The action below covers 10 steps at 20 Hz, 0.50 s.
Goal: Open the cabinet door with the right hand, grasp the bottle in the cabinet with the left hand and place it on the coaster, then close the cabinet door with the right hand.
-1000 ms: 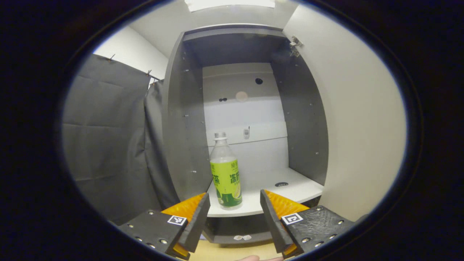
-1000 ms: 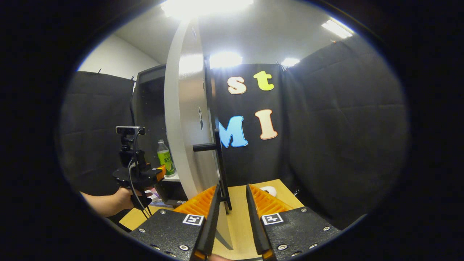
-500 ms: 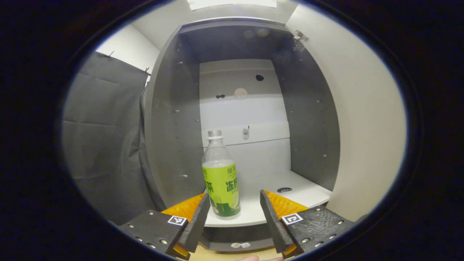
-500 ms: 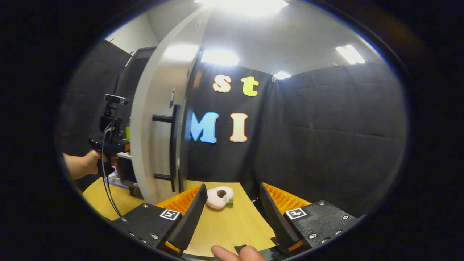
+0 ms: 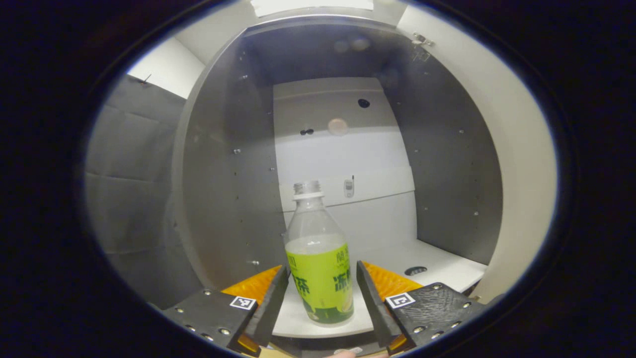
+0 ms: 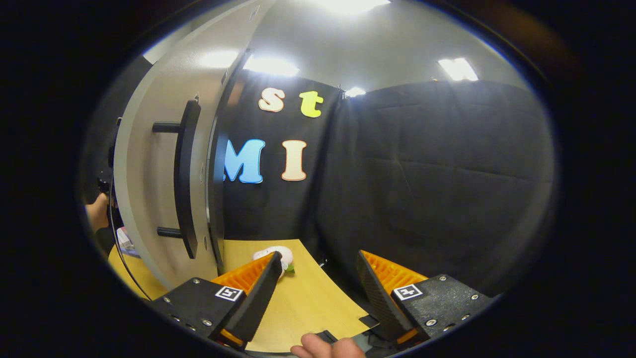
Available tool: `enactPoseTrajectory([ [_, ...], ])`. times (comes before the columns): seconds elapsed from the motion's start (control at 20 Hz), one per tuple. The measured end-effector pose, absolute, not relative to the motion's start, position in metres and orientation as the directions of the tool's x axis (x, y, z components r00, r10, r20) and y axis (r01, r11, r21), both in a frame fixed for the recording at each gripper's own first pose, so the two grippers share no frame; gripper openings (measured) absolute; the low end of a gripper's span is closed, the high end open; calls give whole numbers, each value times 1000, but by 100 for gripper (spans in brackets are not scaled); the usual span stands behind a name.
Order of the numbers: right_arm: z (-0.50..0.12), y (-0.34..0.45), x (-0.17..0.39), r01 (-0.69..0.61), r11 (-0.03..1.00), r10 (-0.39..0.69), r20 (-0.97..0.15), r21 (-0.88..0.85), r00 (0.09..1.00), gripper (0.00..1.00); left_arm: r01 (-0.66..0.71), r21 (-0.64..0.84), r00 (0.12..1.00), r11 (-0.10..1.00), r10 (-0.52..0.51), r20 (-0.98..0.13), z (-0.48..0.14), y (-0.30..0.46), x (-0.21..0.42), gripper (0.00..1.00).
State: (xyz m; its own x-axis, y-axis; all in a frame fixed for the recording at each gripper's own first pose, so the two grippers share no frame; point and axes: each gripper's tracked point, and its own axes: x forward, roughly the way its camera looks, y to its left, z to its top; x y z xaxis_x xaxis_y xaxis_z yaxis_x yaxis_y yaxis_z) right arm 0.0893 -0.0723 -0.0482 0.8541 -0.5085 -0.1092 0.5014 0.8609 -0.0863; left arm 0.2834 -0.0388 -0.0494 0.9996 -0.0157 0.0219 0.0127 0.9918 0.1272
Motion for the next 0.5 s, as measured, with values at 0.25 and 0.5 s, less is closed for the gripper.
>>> enactPoseTrajectory([
  [0.25,-48,-76,82,537,839,-545,-118,-91,830,95,0,107,999,994,-4,33,-49,-42,309,79],
  [0.5,-48,-82,73,560,825,-566,-125,-78,815,95,-67,100,997,993,63,37,-49,-29,303,66],
])
